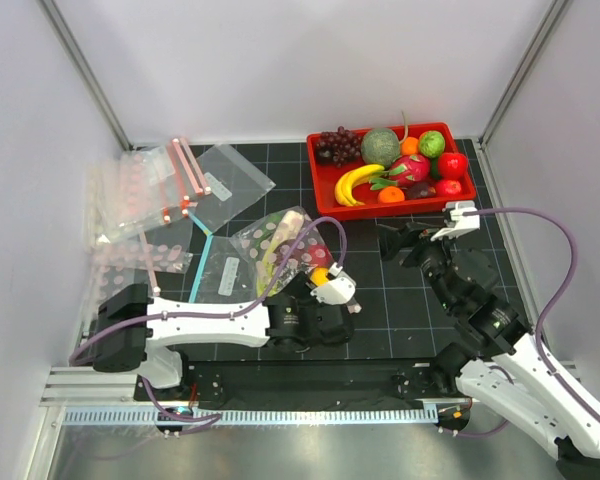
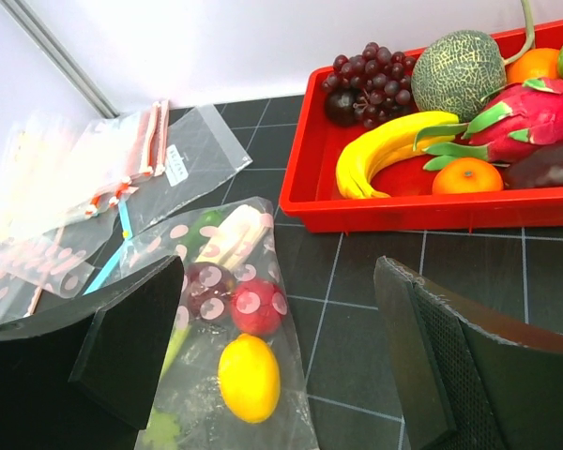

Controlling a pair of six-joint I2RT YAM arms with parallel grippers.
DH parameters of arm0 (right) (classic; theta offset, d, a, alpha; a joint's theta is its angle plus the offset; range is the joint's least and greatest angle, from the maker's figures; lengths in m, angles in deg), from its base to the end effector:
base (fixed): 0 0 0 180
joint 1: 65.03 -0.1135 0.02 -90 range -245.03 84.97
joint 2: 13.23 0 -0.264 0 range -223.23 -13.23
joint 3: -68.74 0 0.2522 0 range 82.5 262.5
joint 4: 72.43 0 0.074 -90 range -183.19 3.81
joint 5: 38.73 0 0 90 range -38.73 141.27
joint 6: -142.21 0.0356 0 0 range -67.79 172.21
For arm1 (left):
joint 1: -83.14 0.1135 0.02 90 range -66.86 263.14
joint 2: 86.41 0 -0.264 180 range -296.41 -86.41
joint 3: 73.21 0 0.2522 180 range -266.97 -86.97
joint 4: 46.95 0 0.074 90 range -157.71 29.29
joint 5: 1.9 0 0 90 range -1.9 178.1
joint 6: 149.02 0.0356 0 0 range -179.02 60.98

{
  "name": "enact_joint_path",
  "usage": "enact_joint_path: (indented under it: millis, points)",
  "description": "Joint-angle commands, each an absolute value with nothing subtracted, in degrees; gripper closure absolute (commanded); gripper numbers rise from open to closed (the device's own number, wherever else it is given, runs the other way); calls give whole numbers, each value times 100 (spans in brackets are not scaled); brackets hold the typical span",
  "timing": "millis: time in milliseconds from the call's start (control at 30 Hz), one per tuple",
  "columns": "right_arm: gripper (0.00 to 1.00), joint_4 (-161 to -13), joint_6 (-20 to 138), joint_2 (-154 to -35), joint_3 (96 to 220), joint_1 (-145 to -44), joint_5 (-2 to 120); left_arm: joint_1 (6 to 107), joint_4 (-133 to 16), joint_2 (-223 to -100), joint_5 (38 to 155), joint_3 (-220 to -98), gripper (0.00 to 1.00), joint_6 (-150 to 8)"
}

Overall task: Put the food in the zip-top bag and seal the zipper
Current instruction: Pick up the zipper food storage bag at the center of the board.

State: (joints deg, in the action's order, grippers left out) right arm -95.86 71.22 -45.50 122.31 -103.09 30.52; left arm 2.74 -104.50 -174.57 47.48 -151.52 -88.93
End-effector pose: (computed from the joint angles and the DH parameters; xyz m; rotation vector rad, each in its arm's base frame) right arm 0.1172 0.0757 0.3421 0.0136 1.6265 0.4796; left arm 0.0727 -0.2908 0.2410 0.8427 2.1937 0.1113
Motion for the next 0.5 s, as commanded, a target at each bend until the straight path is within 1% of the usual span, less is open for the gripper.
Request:
enact_joint_path:
  millis: [0,100,167,267,433,467]
  points:
    - [10,-9331,7190,-4689,12293,-10317,2912,175,-10334,-17335,4231,-15315,11,-8785]
    - [10,-9340,7190,-4707,12302,-10317,2938,88,-10001,-17106,4476,-15088,11,-8567]
    - [10,-9322,7172,-4681,12284,-10317,2921,61,-9590,-16790,5003,-14894,11,-8347]
    - [10,-9305,7172,-4654,12275,-10317,2921,52,-9341,-16560,5276,-14630,10,-8126]
    - [10,-9313,7163,-4672,12275,-10317,2938,52,-9367,-16911,5312,-14690,11,-8012]
    - [10,-9305,7163,-4663,12275,-10317,2938,52,-9393,-17147,5294,-14804,11,-8011]
